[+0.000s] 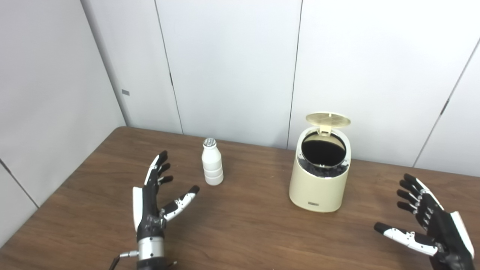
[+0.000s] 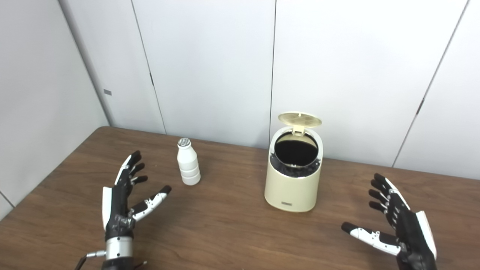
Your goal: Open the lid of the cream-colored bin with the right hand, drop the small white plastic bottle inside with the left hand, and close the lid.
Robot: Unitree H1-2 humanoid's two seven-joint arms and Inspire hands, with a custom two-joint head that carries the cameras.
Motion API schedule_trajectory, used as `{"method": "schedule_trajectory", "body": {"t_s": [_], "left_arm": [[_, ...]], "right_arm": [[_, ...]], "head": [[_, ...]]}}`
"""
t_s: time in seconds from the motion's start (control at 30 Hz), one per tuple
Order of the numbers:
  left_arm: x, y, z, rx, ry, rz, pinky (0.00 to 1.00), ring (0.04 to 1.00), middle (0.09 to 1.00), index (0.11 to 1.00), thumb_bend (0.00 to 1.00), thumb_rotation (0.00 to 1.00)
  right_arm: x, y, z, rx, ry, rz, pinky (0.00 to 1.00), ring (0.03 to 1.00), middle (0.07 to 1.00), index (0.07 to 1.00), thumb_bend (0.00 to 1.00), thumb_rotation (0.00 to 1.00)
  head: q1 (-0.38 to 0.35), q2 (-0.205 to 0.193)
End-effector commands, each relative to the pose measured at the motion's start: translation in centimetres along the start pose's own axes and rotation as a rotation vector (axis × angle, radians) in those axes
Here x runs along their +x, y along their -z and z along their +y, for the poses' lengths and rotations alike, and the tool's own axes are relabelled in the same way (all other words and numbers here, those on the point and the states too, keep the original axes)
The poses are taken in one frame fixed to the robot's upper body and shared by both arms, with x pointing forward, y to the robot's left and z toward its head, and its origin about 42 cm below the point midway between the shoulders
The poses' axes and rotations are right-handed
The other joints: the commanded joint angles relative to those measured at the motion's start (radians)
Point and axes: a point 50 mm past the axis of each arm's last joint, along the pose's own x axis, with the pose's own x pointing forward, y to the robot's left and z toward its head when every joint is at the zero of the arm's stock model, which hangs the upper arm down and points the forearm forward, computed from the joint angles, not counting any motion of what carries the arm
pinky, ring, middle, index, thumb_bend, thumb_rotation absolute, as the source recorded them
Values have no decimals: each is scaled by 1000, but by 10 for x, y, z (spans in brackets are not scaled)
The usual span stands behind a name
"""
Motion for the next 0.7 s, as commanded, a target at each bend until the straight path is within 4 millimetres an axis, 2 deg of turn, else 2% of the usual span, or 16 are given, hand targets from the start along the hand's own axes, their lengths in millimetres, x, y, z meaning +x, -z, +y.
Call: {"method": "schedule_trajectory", "body": {"t_s": [0.0,0.37,0.67], "left_arm": [[18,-11,-1,-12,20,-52,791,872,916,950,737,50],[45,-2,-16,40,94,-17,766,849,873,909,810,89],[63,-1,-31,45,105,-12,759,797,811,855,809,87]], "right_arm": [[9,-19,-1,0,9,-75,767,844,881,880,667,0],[6,-23,0,-17,10,-73,740,827,872,874,665,0],[4,-25,4,-22,12,-75,739,823,869,869,665,0]], "head": [[1,1],[-8,0],[-24,1]]}}
